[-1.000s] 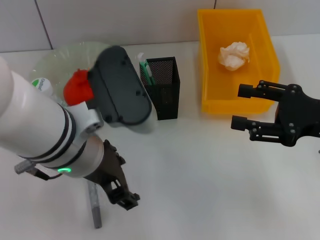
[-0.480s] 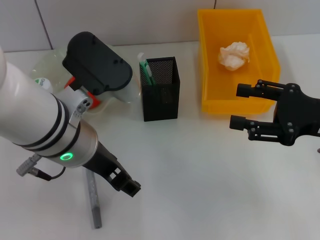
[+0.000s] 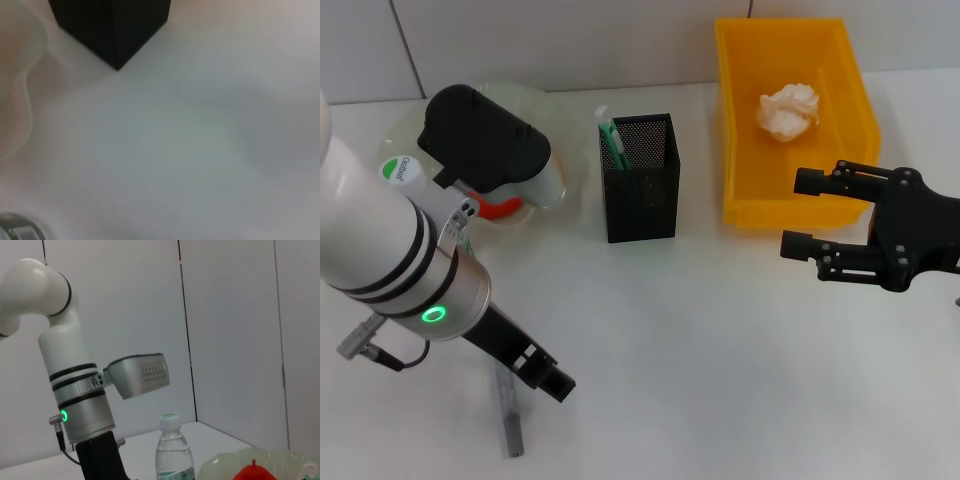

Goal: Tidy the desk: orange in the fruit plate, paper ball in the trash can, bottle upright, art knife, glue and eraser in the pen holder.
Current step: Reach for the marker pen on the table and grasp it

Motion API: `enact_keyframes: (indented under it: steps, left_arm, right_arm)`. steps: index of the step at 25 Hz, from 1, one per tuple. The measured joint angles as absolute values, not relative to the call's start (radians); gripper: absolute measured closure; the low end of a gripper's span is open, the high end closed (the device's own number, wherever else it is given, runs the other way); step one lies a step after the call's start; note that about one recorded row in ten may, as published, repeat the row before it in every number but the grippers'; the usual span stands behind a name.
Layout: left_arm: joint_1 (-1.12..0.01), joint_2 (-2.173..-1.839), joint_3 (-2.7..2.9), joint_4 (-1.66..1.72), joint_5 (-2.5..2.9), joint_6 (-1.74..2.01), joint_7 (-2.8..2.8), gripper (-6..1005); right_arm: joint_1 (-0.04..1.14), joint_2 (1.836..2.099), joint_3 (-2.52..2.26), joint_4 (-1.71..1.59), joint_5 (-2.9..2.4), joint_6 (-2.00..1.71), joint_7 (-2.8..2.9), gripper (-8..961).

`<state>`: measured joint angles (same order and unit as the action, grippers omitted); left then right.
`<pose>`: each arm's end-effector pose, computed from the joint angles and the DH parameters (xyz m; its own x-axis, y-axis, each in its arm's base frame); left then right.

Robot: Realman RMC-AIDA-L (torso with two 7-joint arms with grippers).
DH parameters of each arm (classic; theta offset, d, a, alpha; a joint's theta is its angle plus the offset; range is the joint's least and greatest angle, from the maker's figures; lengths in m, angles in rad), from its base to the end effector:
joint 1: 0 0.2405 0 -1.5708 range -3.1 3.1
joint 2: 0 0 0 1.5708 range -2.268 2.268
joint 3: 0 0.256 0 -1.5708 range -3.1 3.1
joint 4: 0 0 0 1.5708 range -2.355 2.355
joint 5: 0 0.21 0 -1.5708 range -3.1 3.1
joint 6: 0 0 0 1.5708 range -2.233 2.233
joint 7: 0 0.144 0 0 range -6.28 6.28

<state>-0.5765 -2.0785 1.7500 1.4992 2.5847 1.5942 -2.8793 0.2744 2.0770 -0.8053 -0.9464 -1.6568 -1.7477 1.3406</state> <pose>-0.1444 0.3093 -0.0466 0.6977 0.6373 -0.3273 0.5036 -0.7612 -0.4086 0.2589 0.2814 0.0567 0.7488 -0.1104 -0.6535 -0.3422 -0.9089 -0.2385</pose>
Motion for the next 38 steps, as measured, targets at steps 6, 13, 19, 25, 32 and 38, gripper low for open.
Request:
enact_keyframes:
  steps: [6,13,19,25,32,38]
  left_arm:
    - [-0.579,-2.080,1.747,1.477,2.610,1.603,-2.881,189]
    - [-0.569,-2.080,1.725,1.477,2.644,1.608,-2.884,189]
    - [-0.567,-2.080,1.740,1.470,2.678,1.604,-2.884,188]
    - [-0.564,-2.080,1.753,1.449,2.698,1.597,-2.884,188]
    - [-0.559,-2.080,1.821,1.476,2.752,1.602,-2.884,188]
    - [-0.529,-2.080,1.873,1.568,2.790,1.605,-2.885,188]
  right_arm:
    - [0.278,2.077,-0.805,-0.946,-1.657,-1.744,1.341,191]
    - [0.278,2.077,-0.805,-0.945,-1.657,-1.741,1.339,191]
    - [0.279,2.076,-0.805,-0.945,-1.657,-1.741,1.337,191]
    - [0.282,2.075,-0.805,-0.941,-1.657,-1.739,1.337,191]
    - [0.290,2.075,-0.805,-0.936,-1.667,-1.731,1.334,192]
    - [0.293,2.075,-0.806,-0.936,-1.668,-1.727,1.333,192]
